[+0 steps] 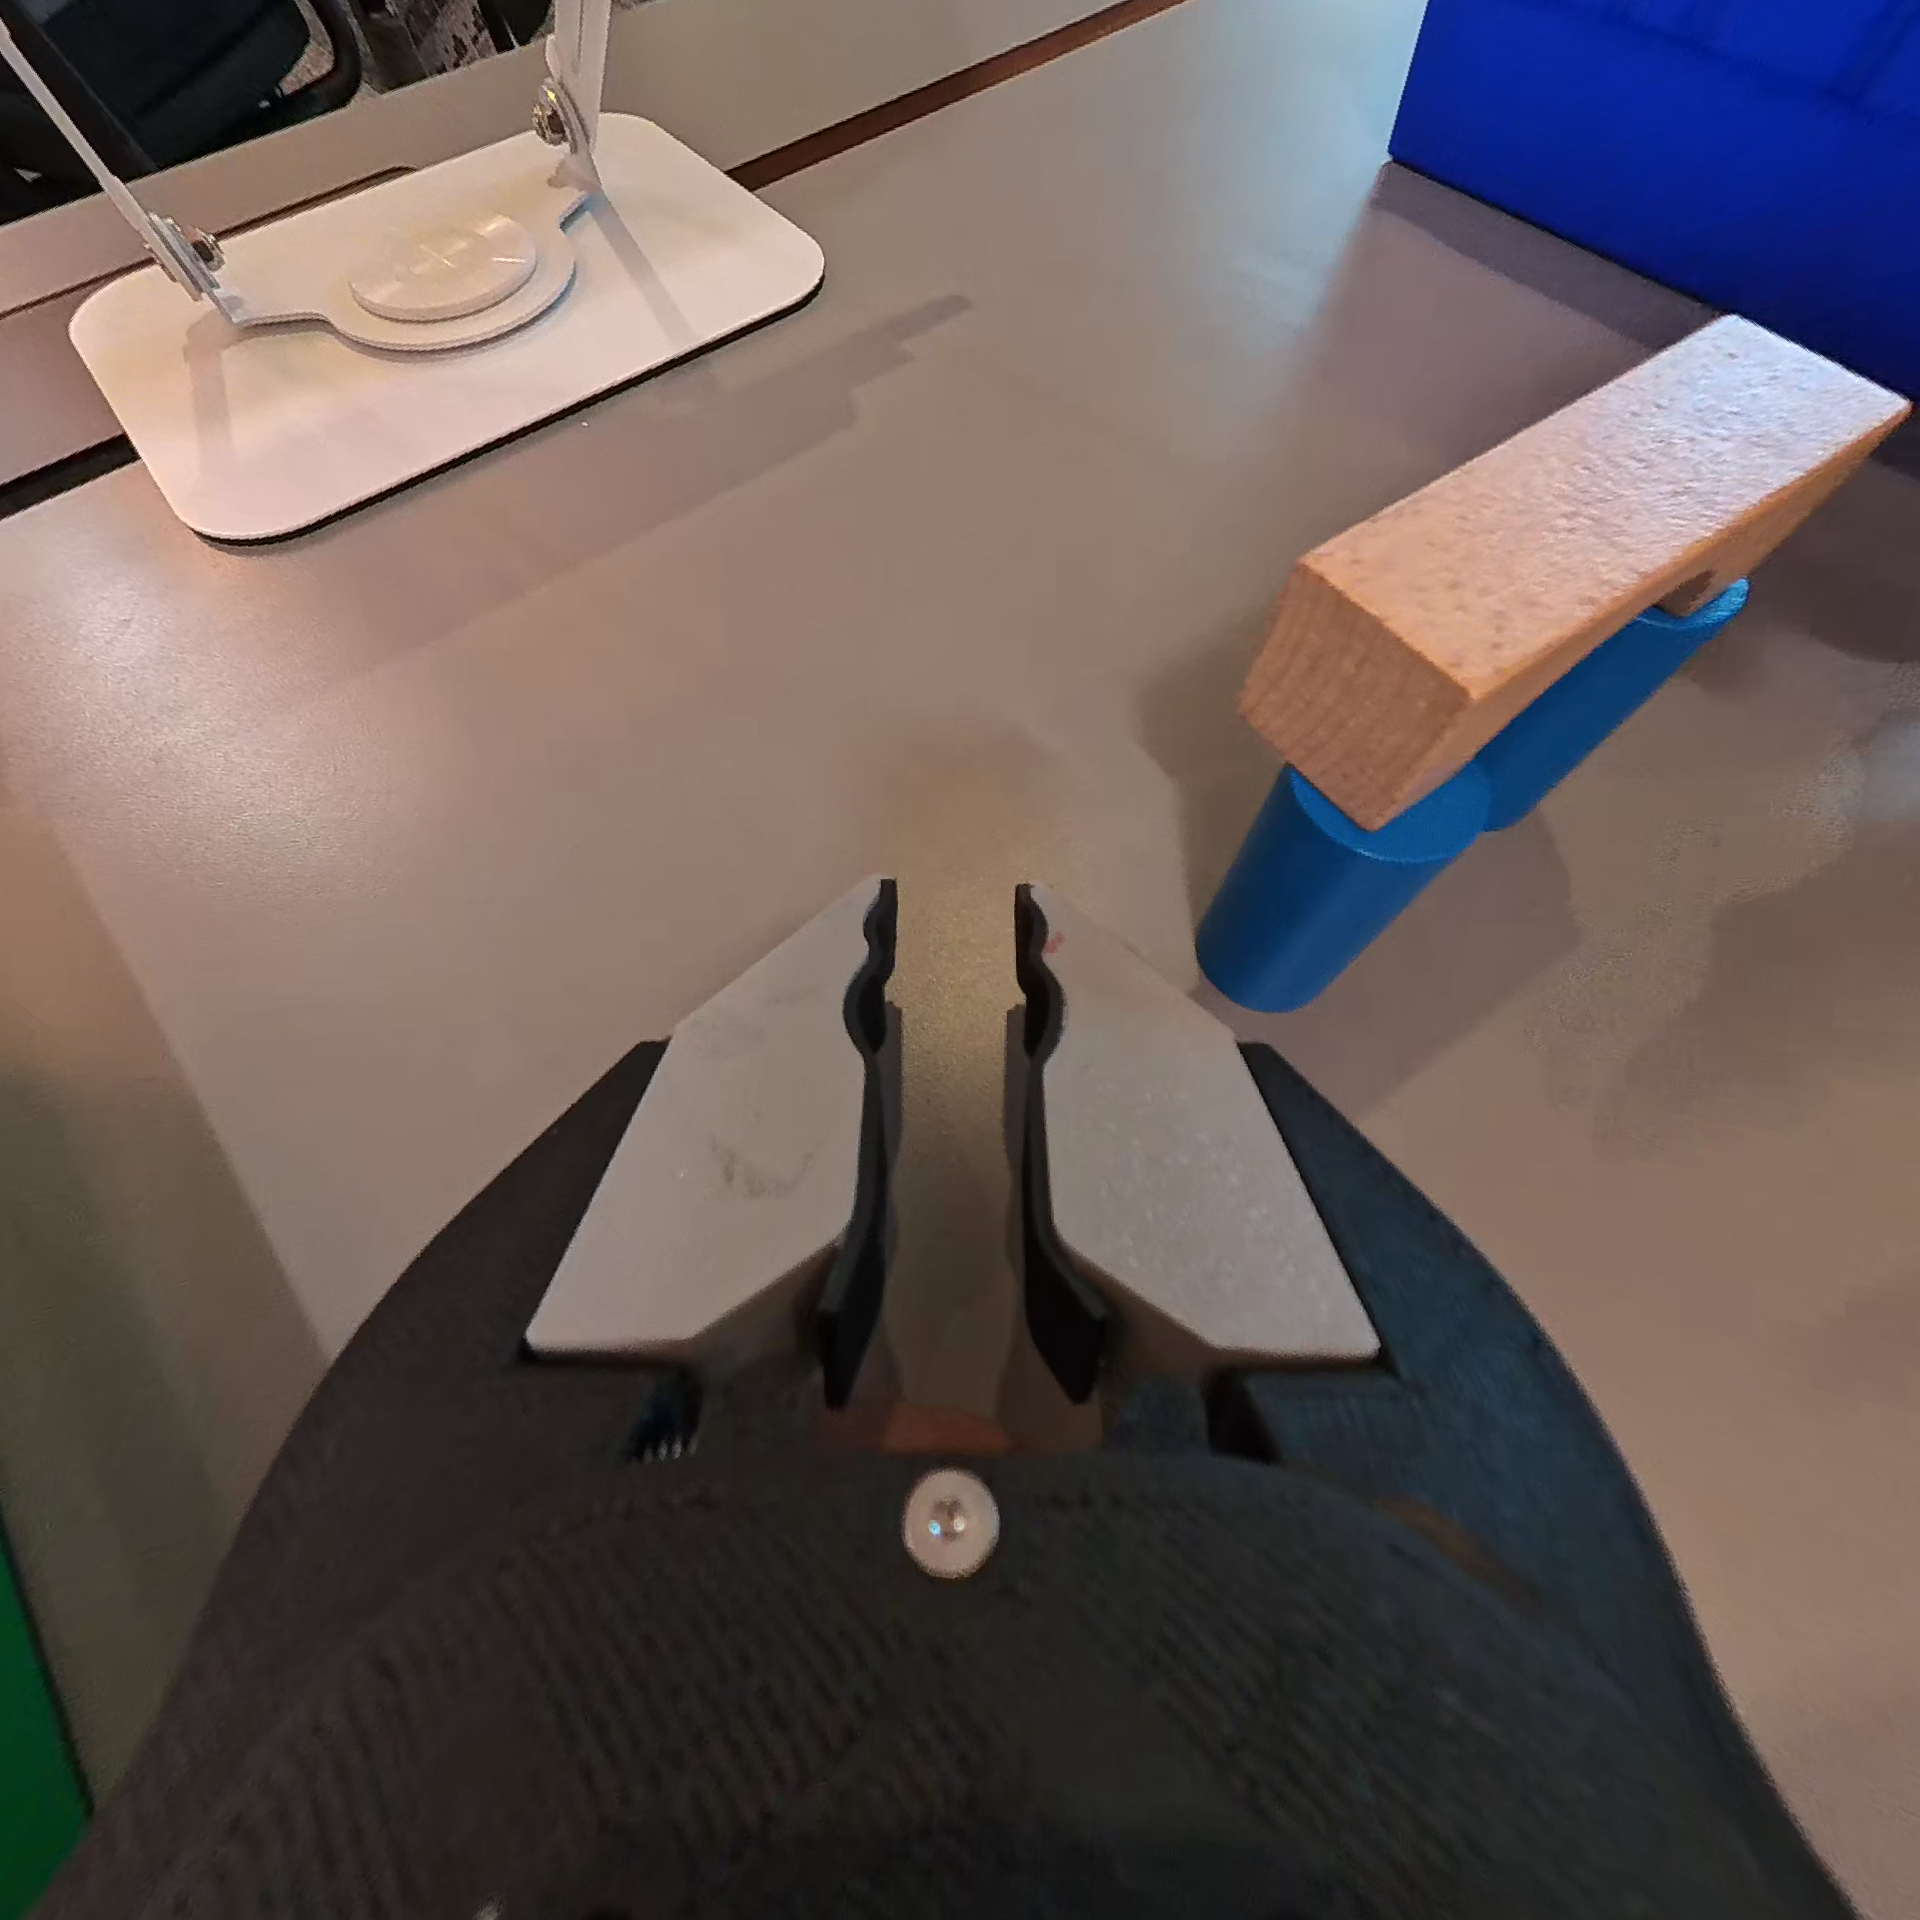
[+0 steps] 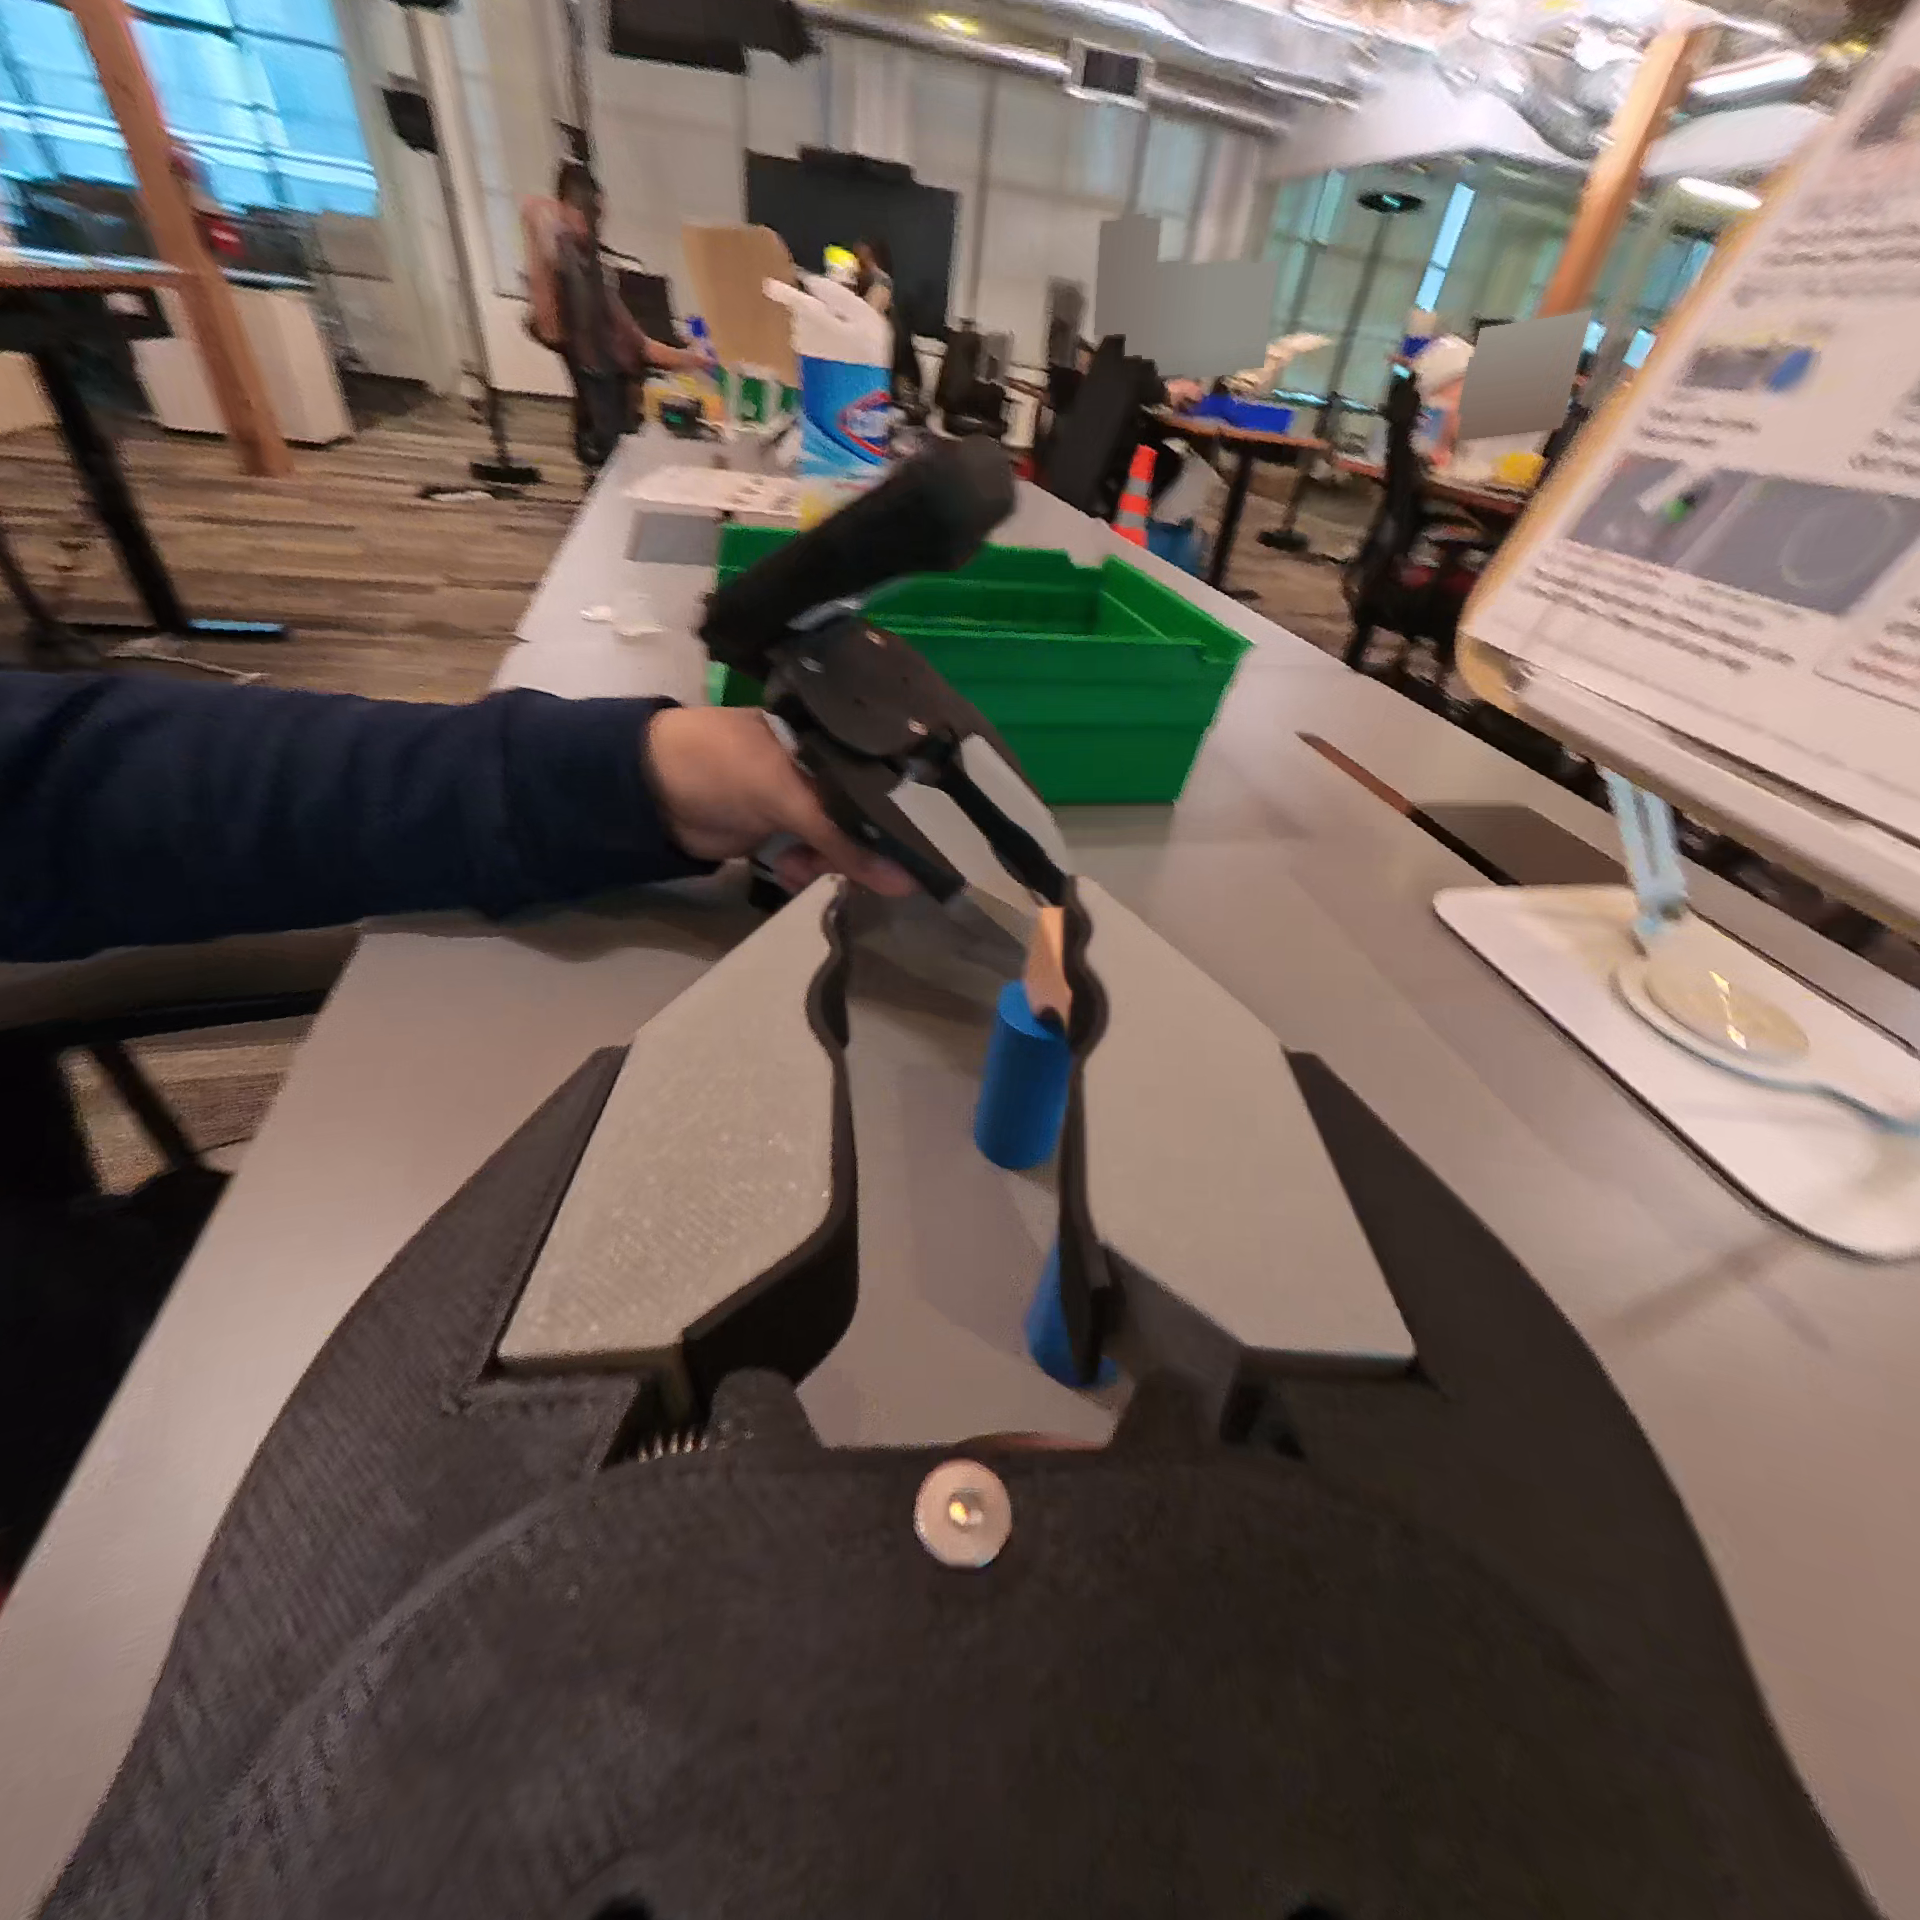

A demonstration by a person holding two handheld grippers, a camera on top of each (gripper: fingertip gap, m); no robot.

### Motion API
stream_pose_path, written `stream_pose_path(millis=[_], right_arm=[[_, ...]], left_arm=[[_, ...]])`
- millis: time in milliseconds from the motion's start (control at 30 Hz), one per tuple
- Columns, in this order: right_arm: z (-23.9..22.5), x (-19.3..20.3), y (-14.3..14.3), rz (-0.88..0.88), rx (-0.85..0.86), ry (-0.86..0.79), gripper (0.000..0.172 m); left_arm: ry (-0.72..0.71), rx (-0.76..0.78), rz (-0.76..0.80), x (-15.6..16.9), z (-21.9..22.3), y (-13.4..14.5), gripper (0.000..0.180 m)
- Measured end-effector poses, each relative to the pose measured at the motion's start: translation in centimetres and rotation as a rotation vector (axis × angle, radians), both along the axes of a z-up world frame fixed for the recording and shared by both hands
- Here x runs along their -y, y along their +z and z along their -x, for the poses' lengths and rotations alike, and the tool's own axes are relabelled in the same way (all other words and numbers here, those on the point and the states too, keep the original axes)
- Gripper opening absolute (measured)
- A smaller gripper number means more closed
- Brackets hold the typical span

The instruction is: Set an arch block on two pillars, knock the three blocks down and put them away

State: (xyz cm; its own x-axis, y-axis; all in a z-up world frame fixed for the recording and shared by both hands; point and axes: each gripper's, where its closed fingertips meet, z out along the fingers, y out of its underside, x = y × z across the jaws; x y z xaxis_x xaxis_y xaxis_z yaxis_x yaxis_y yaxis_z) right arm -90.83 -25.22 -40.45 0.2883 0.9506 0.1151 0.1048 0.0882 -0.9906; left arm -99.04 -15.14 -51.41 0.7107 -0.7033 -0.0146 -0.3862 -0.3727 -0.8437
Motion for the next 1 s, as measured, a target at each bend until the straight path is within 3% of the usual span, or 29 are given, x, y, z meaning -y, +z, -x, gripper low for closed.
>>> stream_pose_path(millis=[100,167,300,433,600,667,767,833,900,1000], right_arm=[[1.2,3.5,-0.6,0.033,0.032,0.208,0.011],[2.0,5.4,-2.2,0.083,0.115,0.325,0.004],[3.2,5.6,-5.8,0.107,0.285,0.313,0.0],[5.6,5.6,-5.6,0.126,0.259,0.261,0.008],[7.7,5.7,-5.8,0.079,0.294,0.208,0.0],[7.4,3.5,-7.3,0.099,0.35,0.097,0.0],[4.5,-2.9,-9.0,0.131,0.394,-0.24,0.0],[3.6,-4.1,-8.9,0.178,0.334,-0.277,0.0],[2.0,-6.3,-8.4,0.186,0.282,-0.417,0.0],[0.0,-8.0,-8.9,0.209,0.303,-0.523,0.0]], left_arm=[[0.001,0.001,0.002,0.0,0.0,0.0,0.02],[0.001,0.001,0.004,0.0,0.0,0.0,0.02],[0.002,0.002,0.006,0.0,0.0,-0.1,0.02],[0.001,0.0,0.01,0.0,0.0,-0.1,0.021],[0.004,0.005,0.014,-0.1,0.1,-0.1,0.021],[0.004,0.006,0.013,-0.1,0.1,-0.1,0.021],[0.004,0.005,0.009,-0.1,0.1,-0.1,0.021],[0.0,0.003,0.011,0.0,0.0,-0.1,0.021],[-0.002,0.002,0.012,0.1,0.0,-0.1,0.021],[-0.003,0.006,0.012,0.1,0.0,-0.1,0.021]])
